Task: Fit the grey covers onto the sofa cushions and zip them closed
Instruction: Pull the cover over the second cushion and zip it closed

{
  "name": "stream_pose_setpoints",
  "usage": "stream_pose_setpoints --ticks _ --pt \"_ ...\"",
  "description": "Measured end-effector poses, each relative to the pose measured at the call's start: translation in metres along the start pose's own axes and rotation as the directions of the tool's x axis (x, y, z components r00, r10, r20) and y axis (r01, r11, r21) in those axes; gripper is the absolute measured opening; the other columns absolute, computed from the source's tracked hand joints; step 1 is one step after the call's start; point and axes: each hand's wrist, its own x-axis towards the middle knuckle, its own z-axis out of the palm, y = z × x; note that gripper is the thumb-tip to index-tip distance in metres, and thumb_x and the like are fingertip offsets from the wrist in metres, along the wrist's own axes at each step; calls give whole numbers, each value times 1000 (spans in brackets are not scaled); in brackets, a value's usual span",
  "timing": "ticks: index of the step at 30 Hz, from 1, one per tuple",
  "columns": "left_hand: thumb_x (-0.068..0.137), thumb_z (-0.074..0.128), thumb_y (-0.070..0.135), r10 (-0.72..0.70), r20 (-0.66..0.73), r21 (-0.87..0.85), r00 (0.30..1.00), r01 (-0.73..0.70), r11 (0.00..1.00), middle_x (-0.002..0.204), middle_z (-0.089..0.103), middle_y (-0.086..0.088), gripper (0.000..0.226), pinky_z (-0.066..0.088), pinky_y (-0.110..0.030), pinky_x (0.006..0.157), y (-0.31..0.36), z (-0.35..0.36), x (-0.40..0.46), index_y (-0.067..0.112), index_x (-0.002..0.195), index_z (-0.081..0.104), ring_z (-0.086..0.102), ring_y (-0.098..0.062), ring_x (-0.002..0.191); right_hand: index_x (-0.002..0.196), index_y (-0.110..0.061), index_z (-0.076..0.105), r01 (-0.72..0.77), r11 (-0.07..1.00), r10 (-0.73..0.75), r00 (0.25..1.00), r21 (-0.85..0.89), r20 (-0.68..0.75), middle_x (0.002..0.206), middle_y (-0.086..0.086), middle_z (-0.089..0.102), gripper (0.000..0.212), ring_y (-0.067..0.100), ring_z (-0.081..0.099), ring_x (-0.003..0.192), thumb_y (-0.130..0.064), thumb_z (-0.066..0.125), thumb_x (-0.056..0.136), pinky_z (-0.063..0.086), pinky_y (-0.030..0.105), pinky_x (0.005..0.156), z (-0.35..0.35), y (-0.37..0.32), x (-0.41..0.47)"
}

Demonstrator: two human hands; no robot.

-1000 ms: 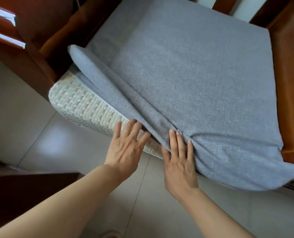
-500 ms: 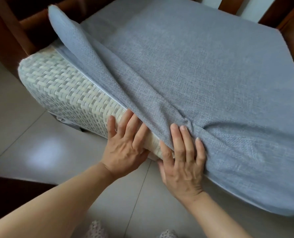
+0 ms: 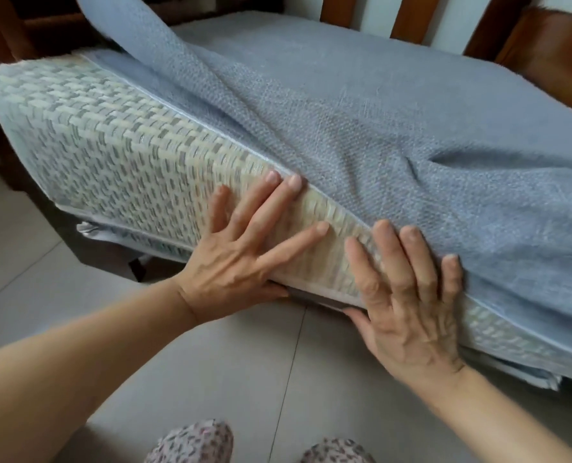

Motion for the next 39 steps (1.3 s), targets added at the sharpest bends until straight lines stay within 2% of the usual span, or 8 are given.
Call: stream_pose_setpoints --ticks 4,9,12,18,21,23,28,39 --pt "62 72 43 2 1 64 1000 -2 998 157 -15 -11 110 -4 -55 112 10 9 -7 31 151 8 -9 -28 146 145 -21 30 -19 1000 18 999 -10 -31 160 5 -6 85 24 -2 147 -26 74 73 0 47 116 1 -9 -2" --pt "68 61 11 -25 -80 106 996 33 994 158 -11 -10 100 -2 -56 112 18 22 -10 29 151 8 -8 -28 146 146 -22 25 -28 991 12 992 -130 -123 160 3 -5 53 31 -3 146 -12 41 96 4 49 115 23 -17 -5" --pt "64 62 2 -38 -87 123 996 48 991 158 -11 -10 105 -1 -56 112 16 27 -5 28 151 9 -8 -27 146 146 -23 22 -55 986 31 988 -157 -153 160 2 -2 55 29 -3 146 -8 37 96 5 47 115 31 -14 2" --pt "62 64 4 -41 -86 106 995 50 993 159 -6 -5 104 3 -56 112 5 27 9 33 150 16 -3 -22 147 140 -25 36 -72 993 50 978 -99 -203 146 -6 30 53 23 1 147 -2 29 94 13 43 112 30 -3 19" --pt "58 68 9 -77 -74 86 994 84 993 160 -6 -2 108 3 -56 111 2 24 17 30 150 15 -1 -20 147 148 -19 25 -59 993 39 981 -99 -189 152 -7 21 79 21 1 147 2 50 76 5 43 115 29 7 22" --pt "58 69 8 -100 -85 85 991 107 991 160 -4 0 110 4 -57 111 2 22 25 27 151 14 2 -20 147 150 -15 20 -73 993 55 982 -93 -179 157 -7 10 91 19 1 147 6 53 68 -1 44 116 24 14 28" --pt "61 59 -1 -176 -129 52 976 184 982 160 -1 3 100 10 -59 109 -10 3 69 24 150 19 6 -20 147 149 -12 22 -149 989 145 973 -9 -178 155 -3 16 85 17 7 146 7 48 70 0 48 116 4 35 69" --pt "58 67 1 -192 -54 28 980 194 981 159 7 2 101 16 -63 105 -51 -53 164 24 147 25 14 -22 146 146 -13 30 -185 979 195 973 88 -126 154 -4 22 64 18 16 145 3 33 85 5 48 116 -39 90 156"
